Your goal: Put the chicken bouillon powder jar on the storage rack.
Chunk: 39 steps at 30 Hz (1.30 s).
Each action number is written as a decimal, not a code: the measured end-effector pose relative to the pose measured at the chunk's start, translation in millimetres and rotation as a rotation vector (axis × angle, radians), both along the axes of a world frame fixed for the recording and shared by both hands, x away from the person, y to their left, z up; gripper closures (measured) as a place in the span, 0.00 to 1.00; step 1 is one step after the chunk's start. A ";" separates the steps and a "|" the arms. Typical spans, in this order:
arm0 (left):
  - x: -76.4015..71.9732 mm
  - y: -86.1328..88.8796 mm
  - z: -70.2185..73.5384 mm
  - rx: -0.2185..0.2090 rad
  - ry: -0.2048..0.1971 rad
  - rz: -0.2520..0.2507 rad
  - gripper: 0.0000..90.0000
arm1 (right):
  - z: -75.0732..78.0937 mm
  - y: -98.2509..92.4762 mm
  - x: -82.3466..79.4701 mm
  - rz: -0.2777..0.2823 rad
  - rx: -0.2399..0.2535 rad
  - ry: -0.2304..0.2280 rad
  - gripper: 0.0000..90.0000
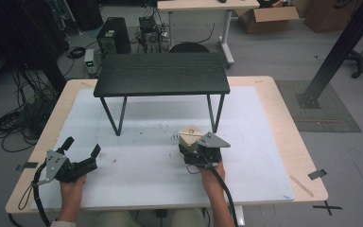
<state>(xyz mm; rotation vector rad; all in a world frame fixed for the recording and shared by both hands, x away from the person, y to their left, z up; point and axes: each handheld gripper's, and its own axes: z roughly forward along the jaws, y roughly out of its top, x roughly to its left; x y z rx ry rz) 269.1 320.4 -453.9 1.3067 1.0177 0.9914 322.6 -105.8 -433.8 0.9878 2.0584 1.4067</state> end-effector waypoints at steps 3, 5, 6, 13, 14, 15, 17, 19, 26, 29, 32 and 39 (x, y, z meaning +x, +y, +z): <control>-0.2 0.3 0.0 -0.002 -0.001 0.001 0.00 | -0.1 0.5 -0.6 -0.006 0.002 -0.005 0.32; -0.4 0.5 -0.1 -0.004 -0.003 0.001 0.00 | 0.0 0.4 -0.7 -0.006 0.002 -0.006 0.32; -0.4 0.5 -0.1 -0.004 -0.003 0.001 0.00 | 0.0 0.4 -0.7 -0.006 0.002 -0.006 0.32; -0.5 0.6 -0.2 -0.005 -0.004 0.001 0.00 | 9.5 -3.7 -4.2 -0.014 0.056 -0.043 0.32; -0.5 0.6 -0.2 -0.005 -0.004 0.001 0.00 | 9.5 -3.7 -4.2 -0.014 0.056 -0.043 0.32; -0.5 0.5 -0.2 -0.005 -0.004 0.001 0.00 | 12.0 -4.4 -4.4 -0.014 0.061 -0.052 0.32; -0.5 0.1 -0.2 -0.002 -0.004 0.001 0.00 | 20.1 -6.6 -4.5 -0.014 0.071 -0.067 0.32; -0.4 0.0 -0.1 -0.001 -0.004 0.002 0.00 | 25.6 -8.0 -4.7 -0.015 0.079 -0.081 0.32; -0.3 0.0 -0.1 -0.001 -0.002 0.001 0.00 | 39.7 -13.7 -5.6 -0.018 0.114 -0.124 0.32; -0.1 -0.3 0.0 0.001 0.000 0.000 0.00 | 46.6 -15.8 -6.0 -0.016 0.118 -0.141 0.32; 0.1 -0.4 0.0 0.004 0.003 0.001 0.00 | 55.5 -17.6 -6.9 -0.011 0.118 -0.167 0.32; 0.3 -0.7 0.1 0.007 0.005 0.001 0.00 | 77.9 -21.5 -7.7 -0.001 0.141 -0.209 0.32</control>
